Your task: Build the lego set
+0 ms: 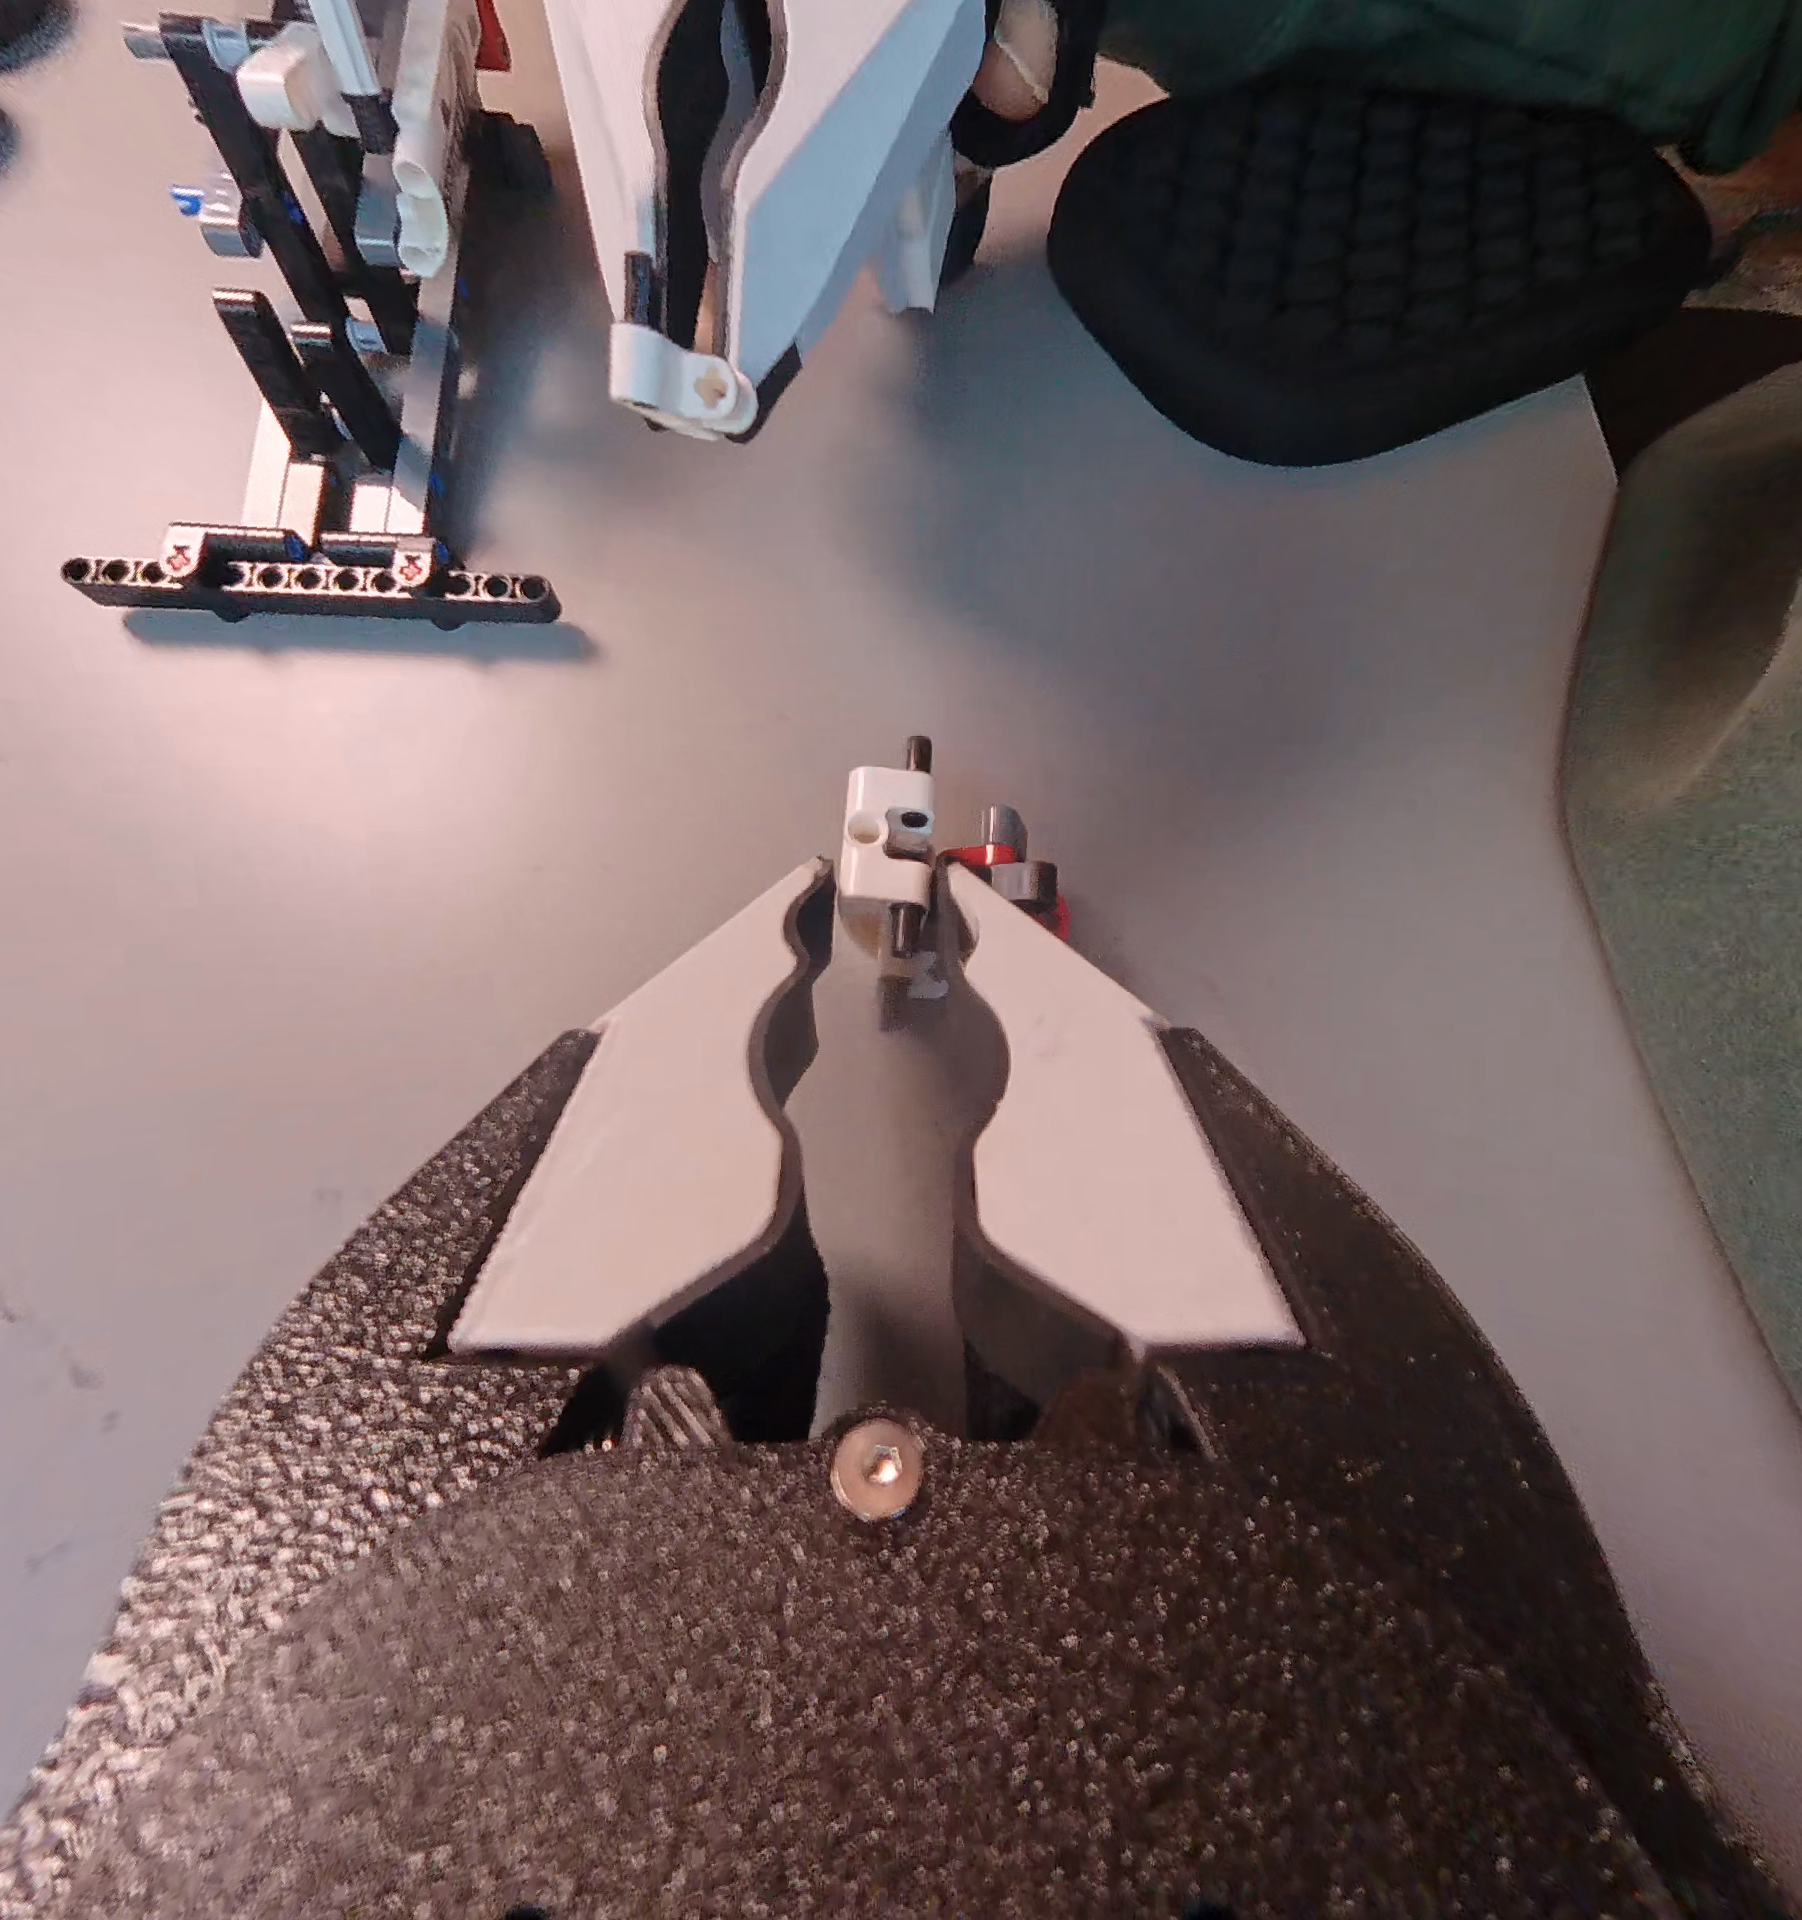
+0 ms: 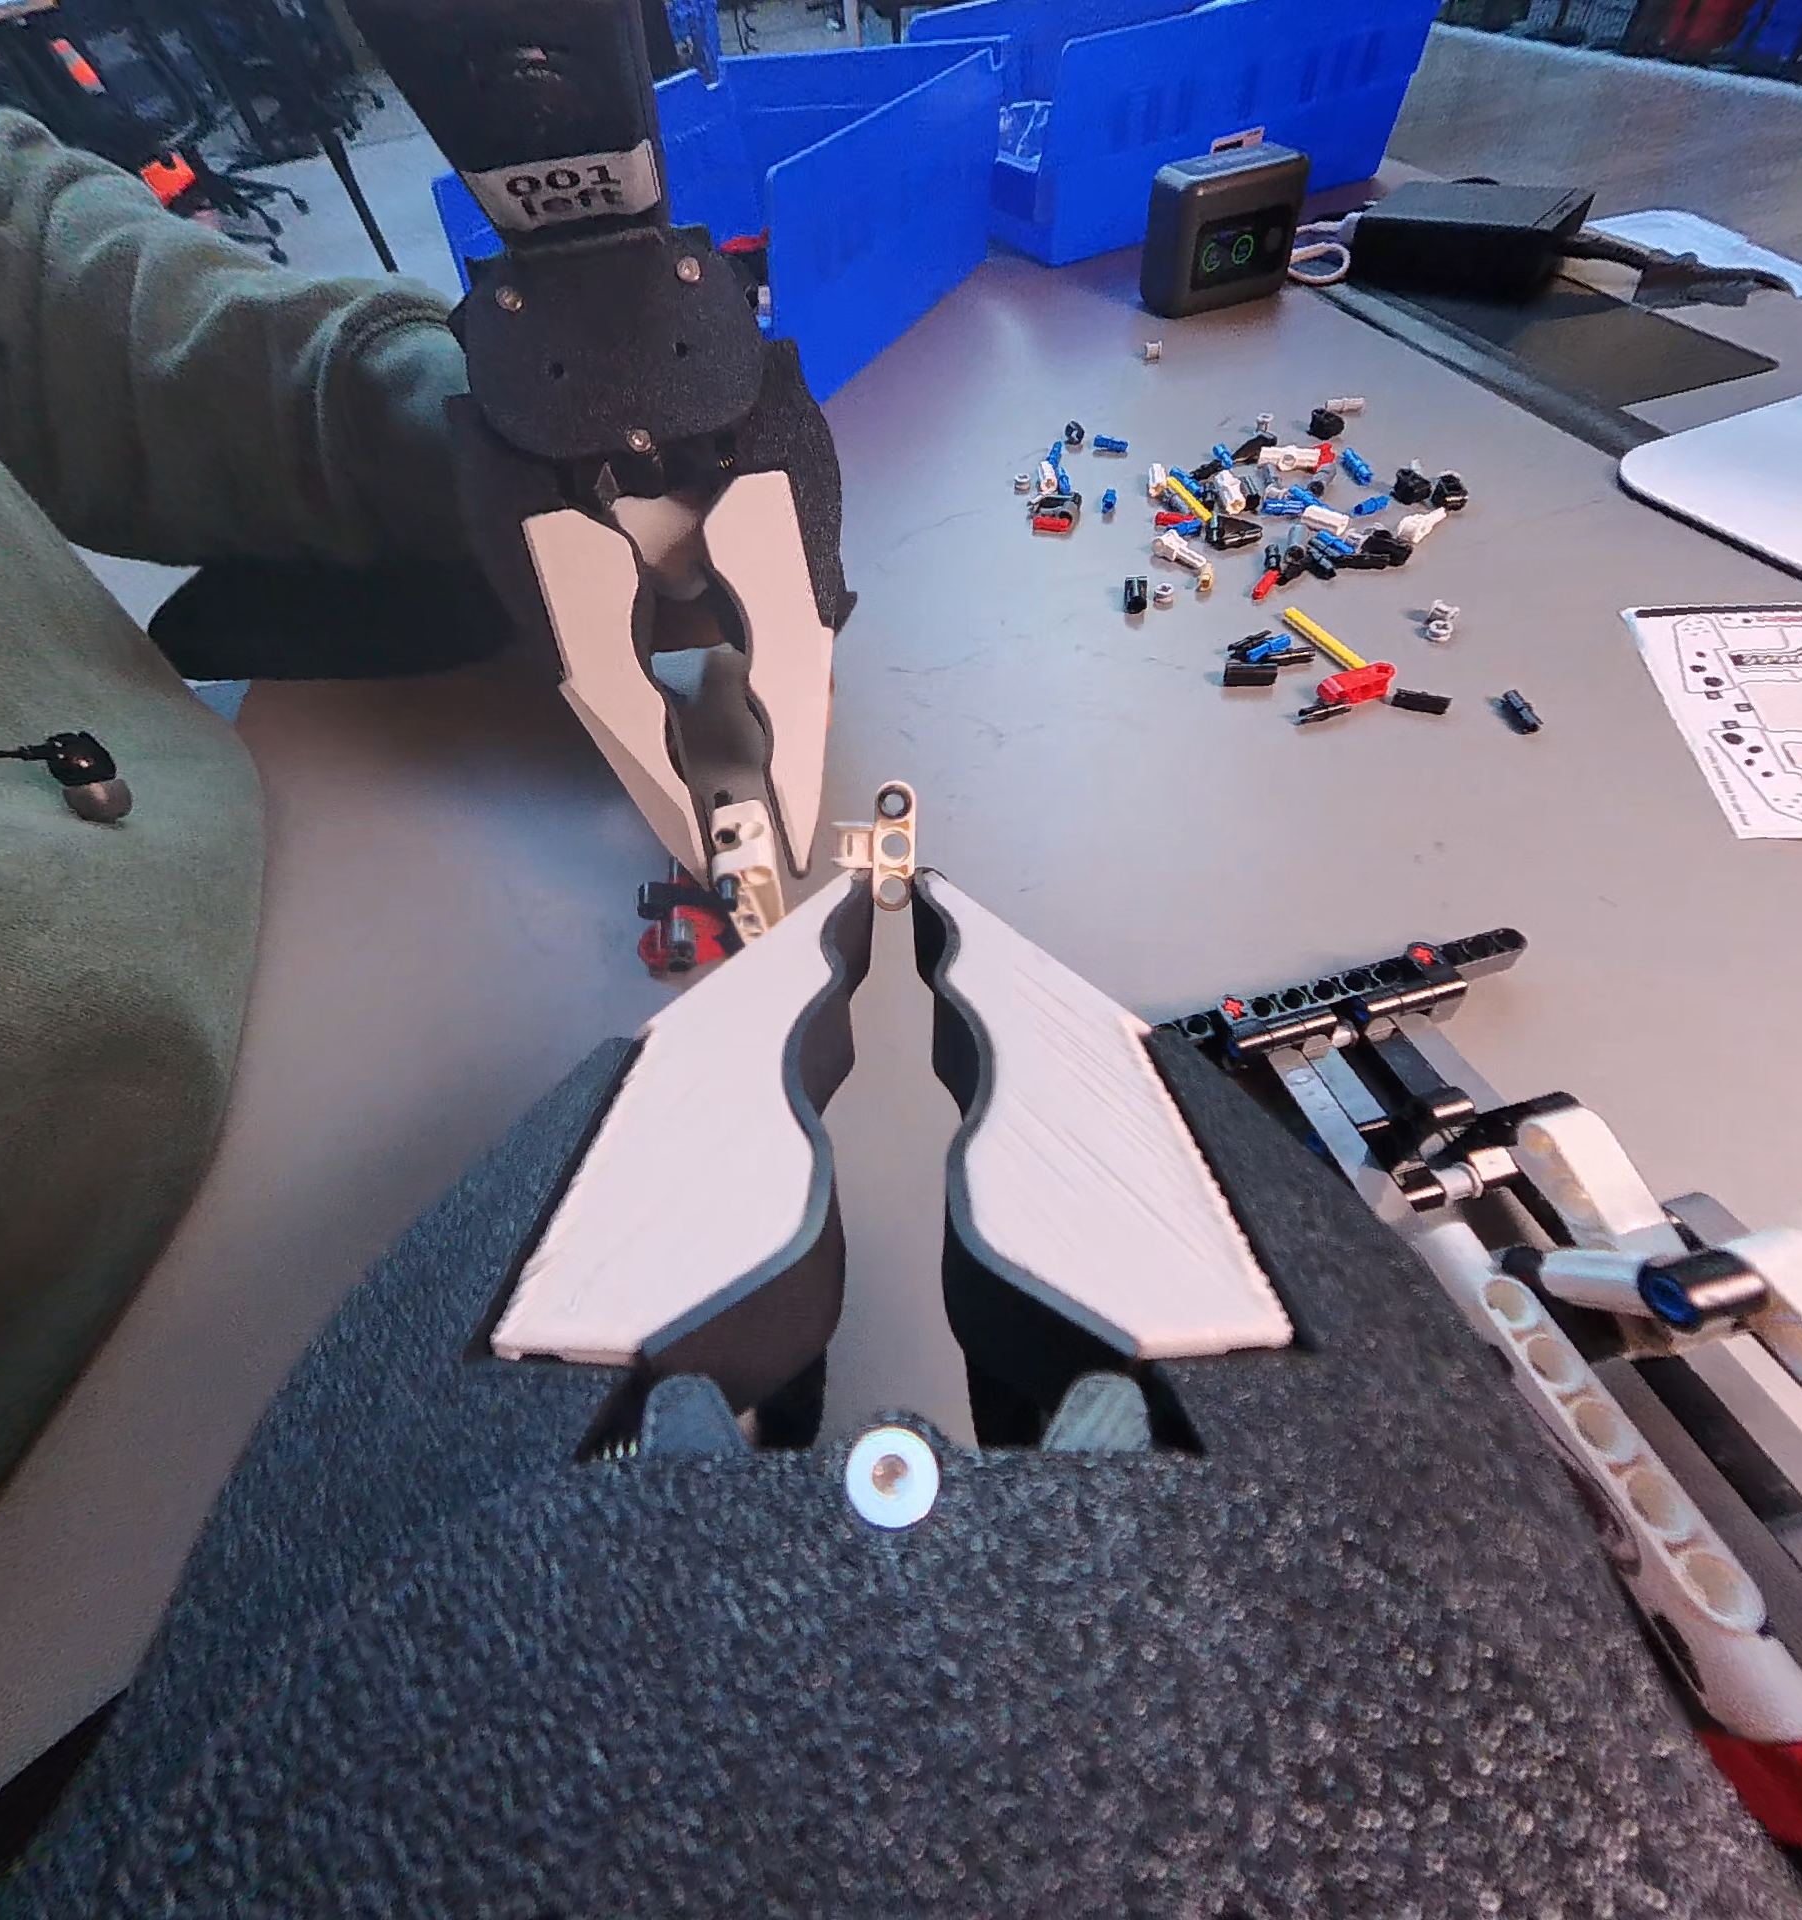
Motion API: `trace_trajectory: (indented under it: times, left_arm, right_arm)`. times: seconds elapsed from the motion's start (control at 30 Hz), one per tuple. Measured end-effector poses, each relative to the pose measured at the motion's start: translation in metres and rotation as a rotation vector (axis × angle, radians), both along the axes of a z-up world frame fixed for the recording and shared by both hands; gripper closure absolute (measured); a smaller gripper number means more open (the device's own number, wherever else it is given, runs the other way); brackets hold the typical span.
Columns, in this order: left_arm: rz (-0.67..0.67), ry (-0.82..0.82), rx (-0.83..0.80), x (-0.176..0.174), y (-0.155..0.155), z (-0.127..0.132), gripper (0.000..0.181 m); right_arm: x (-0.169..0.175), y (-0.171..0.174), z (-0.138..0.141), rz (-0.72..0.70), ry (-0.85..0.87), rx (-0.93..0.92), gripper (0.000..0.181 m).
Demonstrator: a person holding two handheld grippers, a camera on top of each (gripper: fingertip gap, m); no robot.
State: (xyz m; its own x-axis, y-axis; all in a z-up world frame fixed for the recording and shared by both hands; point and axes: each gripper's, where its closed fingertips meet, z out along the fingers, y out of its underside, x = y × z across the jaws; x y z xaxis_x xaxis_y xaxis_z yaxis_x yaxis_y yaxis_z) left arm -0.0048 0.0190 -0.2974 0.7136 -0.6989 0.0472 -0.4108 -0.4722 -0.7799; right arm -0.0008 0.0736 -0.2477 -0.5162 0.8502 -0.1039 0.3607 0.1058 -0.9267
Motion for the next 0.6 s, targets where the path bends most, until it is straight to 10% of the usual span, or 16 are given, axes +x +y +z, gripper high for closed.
trace_trajectory:
  times: [0.23,0.6]
  left_arm:
    - [-0.046,0.116,-0.187,-0.012,-0.015,0.001,0.148]
    - [-0.469,0.57,-0.482,0.0,-0.015,0.006,0.149]
  right_arm:
    - [0.0,-0.002,-0.003,0.006,-0.008,0.018,0.174]
    - [0.009,0.03,0.002,-0.072,-0.005,0.043,0.174]
